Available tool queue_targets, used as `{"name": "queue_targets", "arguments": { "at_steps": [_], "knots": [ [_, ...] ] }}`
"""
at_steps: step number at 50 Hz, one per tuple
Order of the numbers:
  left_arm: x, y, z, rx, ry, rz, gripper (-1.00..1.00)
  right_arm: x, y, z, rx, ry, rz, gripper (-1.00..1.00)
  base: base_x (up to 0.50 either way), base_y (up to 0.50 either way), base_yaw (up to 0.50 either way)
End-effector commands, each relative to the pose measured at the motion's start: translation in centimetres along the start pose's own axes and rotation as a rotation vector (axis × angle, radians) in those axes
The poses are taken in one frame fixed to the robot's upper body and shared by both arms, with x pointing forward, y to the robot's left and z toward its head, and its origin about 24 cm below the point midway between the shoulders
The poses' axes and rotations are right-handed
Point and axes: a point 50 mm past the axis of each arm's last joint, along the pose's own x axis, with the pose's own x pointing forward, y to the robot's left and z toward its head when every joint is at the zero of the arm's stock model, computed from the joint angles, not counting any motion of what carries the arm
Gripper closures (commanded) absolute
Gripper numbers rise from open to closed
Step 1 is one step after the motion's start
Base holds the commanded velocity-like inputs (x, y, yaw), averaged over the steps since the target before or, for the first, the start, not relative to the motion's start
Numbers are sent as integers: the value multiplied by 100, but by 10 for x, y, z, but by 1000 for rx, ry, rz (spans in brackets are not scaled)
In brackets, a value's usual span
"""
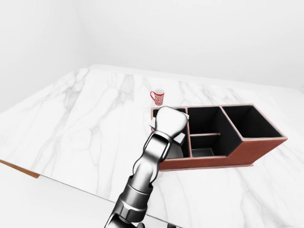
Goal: Pick up the book and place it in the left compartment of the caddy.
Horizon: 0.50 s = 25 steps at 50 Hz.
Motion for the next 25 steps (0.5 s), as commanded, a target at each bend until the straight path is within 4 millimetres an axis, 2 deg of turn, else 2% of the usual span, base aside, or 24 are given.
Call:
{"name": "queue_targets", "arguments": {
  "at_steps": [1,13,16,25],
  "knots": [
    [10,-7,0,77,3,23,100,0,0,0,0,2,0,-100,0,0,0],
    [25,-31,2,76,-29,1,100,1,0,-1,0,3,-2,-100,0,0,0],
    [32,-43,-2,79,-33,-17,100,0,0,-1,0,2,-1,-100,0,0,0],
    [38,-49,-1,63,-42,-27,100,1,0,-1,0,3,-1,-100,0,0,0]
  ]
}}
